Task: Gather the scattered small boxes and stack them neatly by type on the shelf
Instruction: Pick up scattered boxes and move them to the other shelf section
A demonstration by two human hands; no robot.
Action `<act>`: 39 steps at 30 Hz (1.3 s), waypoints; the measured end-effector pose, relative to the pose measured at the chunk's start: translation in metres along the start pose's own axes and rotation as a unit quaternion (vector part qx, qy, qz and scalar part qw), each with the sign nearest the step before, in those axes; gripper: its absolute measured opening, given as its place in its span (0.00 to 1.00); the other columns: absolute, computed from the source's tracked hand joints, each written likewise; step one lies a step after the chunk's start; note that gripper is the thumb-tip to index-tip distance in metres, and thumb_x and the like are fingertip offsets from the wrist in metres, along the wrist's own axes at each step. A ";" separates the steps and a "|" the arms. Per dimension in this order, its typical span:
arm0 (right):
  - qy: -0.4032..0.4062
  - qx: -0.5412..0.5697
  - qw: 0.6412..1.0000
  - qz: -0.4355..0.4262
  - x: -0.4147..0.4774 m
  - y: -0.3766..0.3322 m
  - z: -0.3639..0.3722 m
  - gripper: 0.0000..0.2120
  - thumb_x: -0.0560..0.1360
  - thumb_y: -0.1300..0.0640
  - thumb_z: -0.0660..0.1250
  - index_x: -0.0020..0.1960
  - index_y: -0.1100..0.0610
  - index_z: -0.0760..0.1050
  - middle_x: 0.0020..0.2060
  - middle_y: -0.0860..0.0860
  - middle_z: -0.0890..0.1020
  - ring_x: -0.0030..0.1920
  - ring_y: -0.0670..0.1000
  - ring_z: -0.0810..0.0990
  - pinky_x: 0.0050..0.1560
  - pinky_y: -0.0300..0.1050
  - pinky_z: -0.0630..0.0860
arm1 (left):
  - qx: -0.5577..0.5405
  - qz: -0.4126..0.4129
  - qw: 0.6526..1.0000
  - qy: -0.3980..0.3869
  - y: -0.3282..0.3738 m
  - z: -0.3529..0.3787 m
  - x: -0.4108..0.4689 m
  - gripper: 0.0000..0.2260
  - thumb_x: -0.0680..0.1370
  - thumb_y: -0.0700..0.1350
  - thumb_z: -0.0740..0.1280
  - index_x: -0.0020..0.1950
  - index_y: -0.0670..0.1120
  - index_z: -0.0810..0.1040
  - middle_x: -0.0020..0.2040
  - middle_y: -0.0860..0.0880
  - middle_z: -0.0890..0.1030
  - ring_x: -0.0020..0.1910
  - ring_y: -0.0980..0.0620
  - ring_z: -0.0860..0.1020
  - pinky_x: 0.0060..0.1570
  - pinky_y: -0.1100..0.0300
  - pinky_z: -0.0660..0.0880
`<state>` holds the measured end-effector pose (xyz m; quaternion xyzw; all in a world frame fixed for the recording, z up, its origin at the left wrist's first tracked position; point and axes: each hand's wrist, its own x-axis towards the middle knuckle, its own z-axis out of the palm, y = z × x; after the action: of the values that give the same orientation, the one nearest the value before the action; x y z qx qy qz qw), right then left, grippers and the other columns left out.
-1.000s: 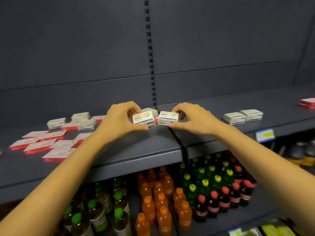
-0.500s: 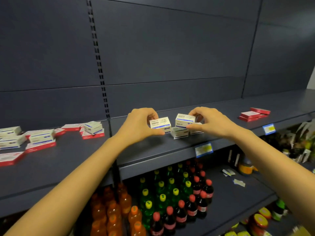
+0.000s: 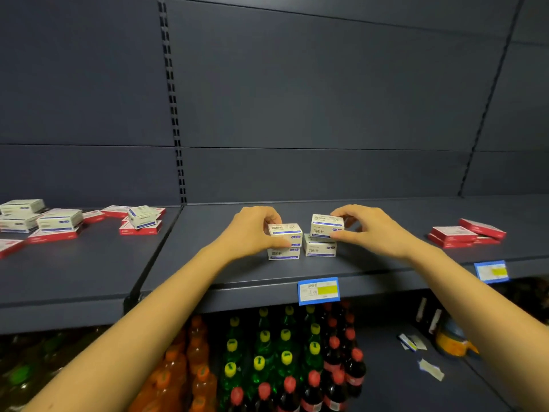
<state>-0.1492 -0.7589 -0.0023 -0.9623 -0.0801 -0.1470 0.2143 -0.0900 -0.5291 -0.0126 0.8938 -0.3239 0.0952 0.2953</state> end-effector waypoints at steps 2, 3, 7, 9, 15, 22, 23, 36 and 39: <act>-0.012 -0.001 1.000 -0.016 0.004 0.004 0.005 0.17 0.73 0.49 0.68 0.60 0.51 0.73 0.56 0.47 0.79 0.53 0.46 0.76 0.55 0.51 0.76 | -0.003 -0.009 1.000 -0.001 0.000 0.002 0.000 0.16 0.69 0.49 0.74 0.52 0.45 0.77 0.51 0.47 0.81 0.46 0.55 0.78 0.48 0.59 0.76; -0.022 -0.009 1.000 -0.021 0.005 0.006 0.008 0.17 0.73 0.49 0.67 0.61 0.51 0.72 0.57 0.47 0.78 0.54 0.46 0.75 0.55 0.48 0.75 | -0.003 -0.009 1.000 -0.003 0.000 0.002 0.000 0.16 0.69 0.49 0.74 0.53 0.44 0.76 0.52 0.47 0.81 0.47 0.54 0.78 0.50 0.58 0.77; -0.026 -0.054 0.998 -0.034 0.011 0.009 0.012 0.24 0.73 0.46 0.66 0.66 0.52 0.69 0.64 0.48 0.73 0.62 0.48 0.69 0.60 0.45 0.69 | 0.009 -0.016 1.000 0.023 -0.002 -0.002 -0.007 0.18 0.73 0.55 0.68 0.57 0.46 0.76 0.52 0.54 0.78 0.50 0.54 0.76 0.53 0.58 0.74; 0.007 -0.075 0.996 -0.056 0.015 0.002 0.009 0.27 0.72 0.42 0.65 0.68 0.51 0.67 0.67 0.47 0.71 0.66 0.49 0.67 0.64 0.46 0.67 | 0.012 -0.036 0.997 0.061 -0.006 -0.012 -0.014 0.18 0.74 0.57 0.65 0.58 0.47 0.76 0.52 0.55 0.77 0.51 0.54 0.75 0.53 0.58 0.73; 0.056 -0.047 0.982 -0.174 0.037 -0.060 0.018 0.16 0.76 0.46 0.62 0.61 0.48 0.72 0.61 0.45 0.75 0.62 0.48 0.71 0.63 0.49 0.69 | 0.103 -0.098 0.984 0.105 -0.040 -0.055 -0.052 0.13 0.78 0.48 0.62 0.60 0.45 0.75 0.57 0.48 0.80 0.53 0.50 0.77 0.57 0.52 0.74; 0.004 -0.046 0.965 -0.257 0.063 -0.141 0.081 0.14 0.77 0.47 0.61 0.61 0.48 0.72 0.62 0.44 0.74 0.63 0.48 0.70 0.61 0.47 0.68 | 0.145 -0.199 0.960 0.135 -0.080 -0.101 -0.123 0.11 0.77 0.48 0.62 0.59 0.47 0.76 0.56 0.48 0.80 0.53 0.50 0.77 0.57 0.48 0.74; 0.001 -0.042 0.965 -0.259 0.066 -0.152 0.089 0.14 0.76 0.47 0.61 0.61 0.47 0.72 0.62 0.44 0.74 0.63 0.48 0.70 0.60 0.47 0.68 | 0.147 -0.209 0.957 0.138 -0.086 -0.108 -0.132 0.11 0.78 0.48 0.62 0.59 0.47 0.76 0.56 0.48 0.80 0.53 0.50 0.77 0.57 0.49 0.74; -0.010 -0.018 0.995 -0.097 0.141 -0.252 0.170 0.27 0.71 0.40 0.65 0.63 0.57 0.70 0.61 0.53 0.74 0.59 0.55 0.73 0.55 0.51 0.72 | 0.174 -0.211 0.951 0.144 -0.187 -0.197 -0.176 0.11 0.77 0.47 0.63 0.57 0.46 0.77 0.53 0.48 0.81 0.50 0.50 0.78 0.54 0.50 0.76; -0.009 -0.037 0.999 -0.026 0.156 -0.263 0.188 0.34 0.68 0.37 0.67 0.62 0.62 0.69 0.60 0.57 0.73 0.59 0.58 0.73 0.54 0.52 0.72 | 0.181 -0.193 0.953 0.144 -0.212 -0.214 -0.177 0.11 0.77 0.47 0.64 0.56 0.45 0.78 0.52 0.48 0.81 0.47 0.52 0.77 0.49 0.57 0.74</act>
<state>-0.0120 -0.4269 -0.0127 -0.9685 -0.1020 -0.1463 0.1740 -0.0870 -0.1800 -0.0029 0.9544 -0.0762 0.2215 0.1849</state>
